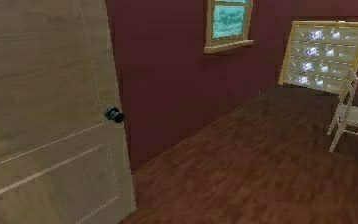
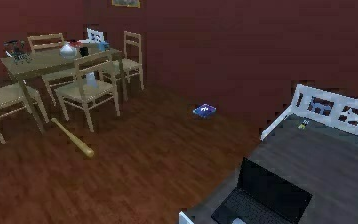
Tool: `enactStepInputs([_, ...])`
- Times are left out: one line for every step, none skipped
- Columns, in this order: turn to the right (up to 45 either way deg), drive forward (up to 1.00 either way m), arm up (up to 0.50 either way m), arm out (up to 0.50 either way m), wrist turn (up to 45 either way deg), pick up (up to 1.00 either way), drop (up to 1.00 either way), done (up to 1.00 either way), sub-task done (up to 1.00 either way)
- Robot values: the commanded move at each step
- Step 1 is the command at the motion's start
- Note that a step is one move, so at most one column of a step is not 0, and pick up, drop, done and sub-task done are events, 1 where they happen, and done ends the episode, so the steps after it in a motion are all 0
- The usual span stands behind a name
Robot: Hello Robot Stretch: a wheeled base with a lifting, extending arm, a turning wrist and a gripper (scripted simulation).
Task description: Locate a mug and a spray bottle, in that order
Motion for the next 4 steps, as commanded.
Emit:
enactStepInputs([0.0,0.2,0.0,0.0,0.0,0.0,0.0,0.0,0.0])
enactStepInputs([-45.0,0.0,0.0,0.0,0.0,0.0,0.0,0.0,0.0])
enactStepInputs([-42.0,0.0,0.0,0.0,0.0,0.0,0.0,0.0,0.0])
enactStepInputs([0.0,0.4,0.0,0.0,0.0,0.0,0.0,0.0,0.0])
